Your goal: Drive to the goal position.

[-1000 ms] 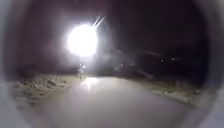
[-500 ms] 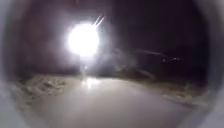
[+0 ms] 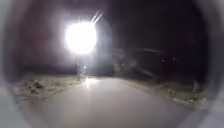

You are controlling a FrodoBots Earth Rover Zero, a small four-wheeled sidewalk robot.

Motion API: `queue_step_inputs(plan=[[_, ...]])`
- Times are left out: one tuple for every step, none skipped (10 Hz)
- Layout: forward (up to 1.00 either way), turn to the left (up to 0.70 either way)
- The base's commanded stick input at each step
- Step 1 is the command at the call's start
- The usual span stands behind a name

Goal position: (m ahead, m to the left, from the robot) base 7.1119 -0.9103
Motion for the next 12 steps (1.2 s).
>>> queue_step_inputs(plan=[[1.0, 0.04], [1.0, 0.05], [1.0, 0.04], [1.0, 0.05], [1.0, 0.04], [1.0, 0.06], [1.0, 0.09], [1.0, 0.15], [1.0, 0.13], [1.0, 0.11], [1.0, 0.08], [1.0, 0.1]])
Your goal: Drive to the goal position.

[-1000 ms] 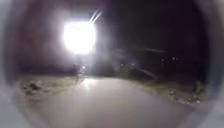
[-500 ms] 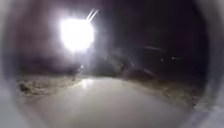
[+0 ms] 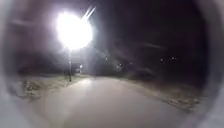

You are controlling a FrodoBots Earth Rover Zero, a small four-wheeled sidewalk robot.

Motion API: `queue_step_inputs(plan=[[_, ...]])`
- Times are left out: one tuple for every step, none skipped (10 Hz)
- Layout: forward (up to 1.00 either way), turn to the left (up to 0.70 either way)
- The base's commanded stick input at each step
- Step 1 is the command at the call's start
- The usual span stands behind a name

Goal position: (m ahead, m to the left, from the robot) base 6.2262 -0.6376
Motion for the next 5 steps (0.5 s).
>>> queue_step_inputs(plan=[[1.0, 0.12], [1.0, 0.13], [1.0, 0.14], [1.0, 0.14], [1.0, 0.15]])
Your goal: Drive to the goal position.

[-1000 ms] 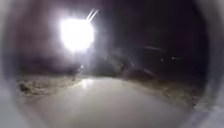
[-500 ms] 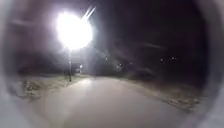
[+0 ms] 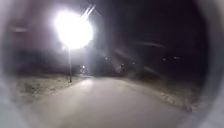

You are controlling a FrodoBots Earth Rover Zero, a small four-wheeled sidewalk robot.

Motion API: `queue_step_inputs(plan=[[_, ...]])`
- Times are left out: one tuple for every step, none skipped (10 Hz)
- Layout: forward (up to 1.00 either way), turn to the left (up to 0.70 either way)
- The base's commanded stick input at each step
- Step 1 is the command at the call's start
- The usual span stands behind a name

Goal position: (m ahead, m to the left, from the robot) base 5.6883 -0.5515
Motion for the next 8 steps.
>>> queue_step_inputs(plan=[[1.0, 0.16], [1.0, 0.15], [1.0, 0.16], [1.0, 0.16], [1.0, 0.16], [1.0, 0.14], [1.0, 0.12], [1.0, 0.12]])
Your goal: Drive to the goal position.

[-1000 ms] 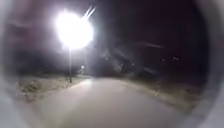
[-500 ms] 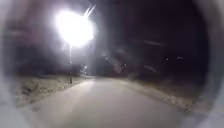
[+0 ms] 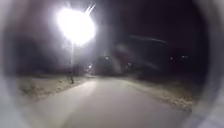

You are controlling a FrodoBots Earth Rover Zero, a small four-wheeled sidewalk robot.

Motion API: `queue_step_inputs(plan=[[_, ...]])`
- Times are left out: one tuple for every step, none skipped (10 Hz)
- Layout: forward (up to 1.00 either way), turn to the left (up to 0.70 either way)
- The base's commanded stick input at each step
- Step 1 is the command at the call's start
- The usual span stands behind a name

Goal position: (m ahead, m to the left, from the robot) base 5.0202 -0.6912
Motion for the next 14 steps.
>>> queue_step_inputs(plan=[[1.0, 0.12], [1.0, 0.12], [1.0, 0.11], [1.0, 0.08], [1.0, 0.08], [1.0, 0.08], [1.0, 0.06], [1.0, 0.05], [1.0, 0.04], [1.0, 0.04], [1.0, 0.04], [1.0, 0.04], [1.0, 0.04], [1.0, 0.04]])
